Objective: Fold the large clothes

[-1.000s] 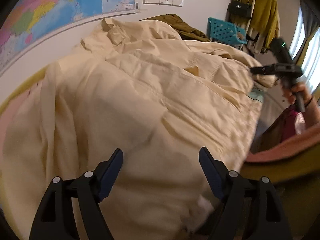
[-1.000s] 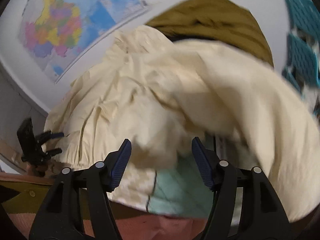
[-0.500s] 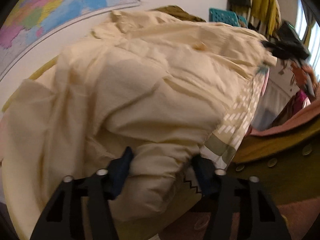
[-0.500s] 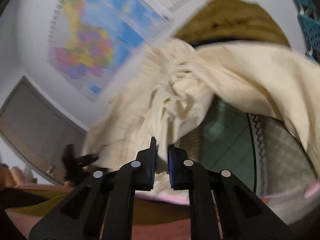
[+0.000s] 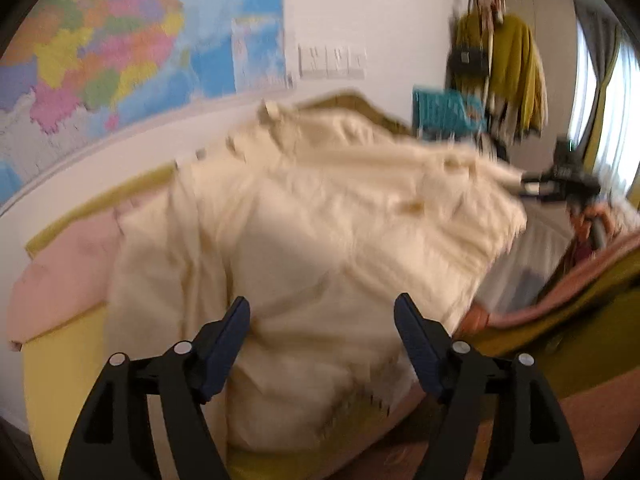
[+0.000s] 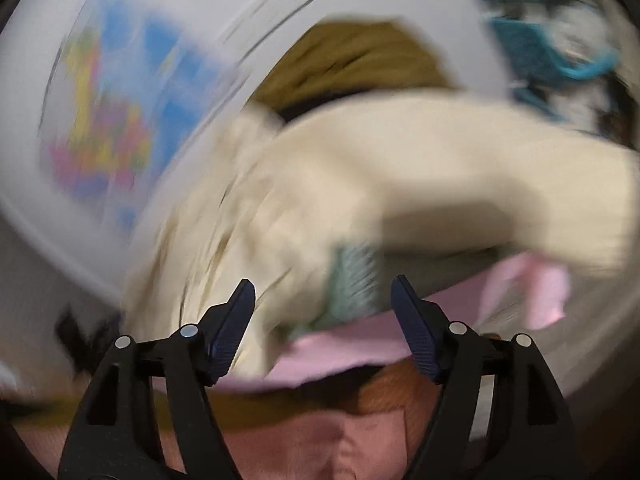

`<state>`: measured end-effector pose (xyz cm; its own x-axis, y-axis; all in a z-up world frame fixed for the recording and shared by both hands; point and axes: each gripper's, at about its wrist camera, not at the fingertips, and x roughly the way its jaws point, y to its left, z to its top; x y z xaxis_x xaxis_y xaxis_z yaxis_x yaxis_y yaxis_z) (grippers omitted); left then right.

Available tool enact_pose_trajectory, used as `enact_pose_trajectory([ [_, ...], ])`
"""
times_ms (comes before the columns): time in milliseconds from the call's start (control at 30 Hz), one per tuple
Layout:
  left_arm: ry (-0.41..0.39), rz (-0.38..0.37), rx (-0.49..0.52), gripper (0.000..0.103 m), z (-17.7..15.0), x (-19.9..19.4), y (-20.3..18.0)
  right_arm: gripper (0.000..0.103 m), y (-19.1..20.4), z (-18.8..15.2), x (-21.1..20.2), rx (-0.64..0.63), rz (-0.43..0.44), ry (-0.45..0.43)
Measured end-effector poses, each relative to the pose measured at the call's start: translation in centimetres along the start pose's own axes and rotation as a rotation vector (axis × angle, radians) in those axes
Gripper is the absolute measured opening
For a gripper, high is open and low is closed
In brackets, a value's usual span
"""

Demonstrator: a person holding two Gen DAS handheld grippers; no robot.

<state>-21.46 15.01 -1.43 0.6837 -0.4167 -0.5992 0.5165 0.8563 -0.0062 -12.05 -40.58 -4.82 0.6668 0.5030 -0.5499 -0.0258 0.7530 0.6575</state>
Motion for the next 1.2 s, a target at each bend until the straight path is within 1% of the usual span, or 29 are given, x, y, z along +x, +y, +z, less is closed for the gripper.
enact_pose_trajectory([
  [67, -0.053, -0.008, -0.030, 0.072, 1.5, -0.4, 0.4, 0.076, -2.7, 0.7, -1.3, 0.084, -0.077, -0.063],
  [100, -0.070, 0.001, -0.038, 0.073, 2.0, -0.4, 0.1, 0.076, -4.0, 0.7, -1.7, 0.133, -0.085, -0.078],
  [133, -0.078, 0.011, -0.043, 0.073, 2.8, 0.0, 0.2, 0.080, -5.2, 0.5, -1.8, 0.182, -0.062, -0.085],
  [167, -0.075, 0.020, -0.043, 0.073, 3.5, 0.6, 0.1, 0.090, -5.9, 0.4, -1.5, 0.218, -0.046, -0.091],
  [233, -0.062, 0.039, -0.031, 0.073, 4.9, 2.3, -0.3, 0.091, -7.9, 0.2, -1.1, 0.291, -0.045, -0.104],
  [267, -0.056, 0.037, -0.024, 0.074, 5.2, 3.1, -0.5, 0.091, -8.9, 0.2, -0.8, 0.327, -0.029, -0.118],
  [300, -0.041, 0.019, -0.017, 0.074, 6.0, 4.3, -0.8, 0.090, -9.6, 0.4, -0.5, 0.355, -0.006, -0.141],
  [333, -0.026, 0.005, -0.012, 0.074, 6.8, 5.5, -1.0, 0.082, -10.0, 0.7, -0.3, 0.366, 0.002, -0.172],
  [400, -0.007, -0.010, 0.009, 0.074, 8.2, 7.6, -1.5, 0.057, -10.0, 1.5, -0.9, 0.327, -0.003, -0.221],
  [433, -0.001, -0.014, 0.020, 0.074, 9.1, 8.8, -1.8, 0.050, -9.5, 2.2, -1.4, 0.288, -0.025, -0.242],
  [467, 0.012, -0.022, 0.025, 0.074, 10.1, 10.2, -2.1, 0.026, -8.7, 2.7, -1.6, 0.251, -0.040, -0.252],
  [500, 0.024, -0.031, 0.027, 0.074, 10.8, 11.2, -2.3, 0.012, -7.5, 3.6, -2.1, 0.191, -0.058, -0.262],
  [533, 0.037, -0.047, 0.030, 0.074, 11.9, 12.6, -2.6, 0.005, -6.1, 4.4, -2.8, 0.135, -0.067, -0.280],
  [600, 0.047, -0.068, 0.052, 0.074, 13.7, 14.8, -3.4, 0.004, -3.4, 5.6, -4.3, 0.054, -0.055, -0.327],
  [667, 0.062, -0.085, 0.078, 0.073, 15.8, 17.3, -4.5, 0.004, -0.5, 6.7, -6.3, -0.025, 0.007, -0.382],
  [700, 0.074, -0.102, 0.082, 0.067, 17.0, 19.0, -5.2, 0.004, 1.3, 7.3, -7.4, -0.076, 0.023, -0.416],
  [733, 0.089, -0.129, 0.087, 0.064, 18.2, 20.7, -6.0, 0.004, 2.6, 7.6, -8.3, -0.116, 0.033, -0.443],
  [767, 0.108, -0.162, 0.101, 0.059, 19.2, 22.4, -6.8, 0.004, 4.6, 8.1, -9.7, -0.171, 0.062, -0.487],
  [800, 0.121, -0.182, 0.108, 0.053, 19.9, 23.6, -7.3, 0.004, 6.0, 8.5, -10.6, -0.206, 0.093, -0.512],
  [833, 0.145, -0.198, 0.112, 0.050, 20.7, 25.4, -8.0, 0.004, 7.8, 8.8, -11.5, -0.255, 0.140, -0.534],
  [867, 0.170, -0.213, 0.129, 0.044, 21.4, 27.3, -8.8, 0.004, 8.9, 9.3, -12.0, -0.287, 0.160, -0.541],
  [900, 0.192, -0.223, 0.129, 0.040, 21.8, 28.7, -9.3, 0.004, 10.4, 9.6, -12.3, -0.322, 0.184, -0.541],
  [933, 0.220, -0.238, 0.124, 0.039, 22.2, 30.3, -9.6, 0.004, 11.7, 9.9, -12.3, -0.354, 0.220, -0.528],
  [967, 0.265, -0.261, 0.120, 0.034, 22.5, 32.6, -10.2, 0.004, 12.6, 10.0, -12.2, -0.377, 0.243, -0.516],
  [1000, 0.295, -0.259, 0.116, 0.028, 22.6, 34.0, -10.4, 0.004, 13.8, 10.2, -11.9, -0.404, 0.259, -0.503],
  [1067, 0.350, -0.244, 0.127, 0.025, 22.5, 37.2, -11.3, 0.004, 15.9, 10.3, -11.1, -0.456, 0.303, -0.463],
  [1133, 0.358, -0.233, 0.122, 0.021, 22.6, 38.7, -11.7, 0.004, 17.6, 10.3, -10.3, -0.489, 0.348, -0.429],
  [1167, 0.356, -0.227, 0.106, 0.018, 22.9, 39.4, -11.8, 0.004, 18.5, 10.3, -9.6, -0.504, 0.384, -0.397],
  [1200, 0.343, -0.229, 0.075, 0.017, 23.5, 39.9, -11.7, 0.004, 19.4, 10.3, -8.8, -0.520, 0.414, -0.370],
])
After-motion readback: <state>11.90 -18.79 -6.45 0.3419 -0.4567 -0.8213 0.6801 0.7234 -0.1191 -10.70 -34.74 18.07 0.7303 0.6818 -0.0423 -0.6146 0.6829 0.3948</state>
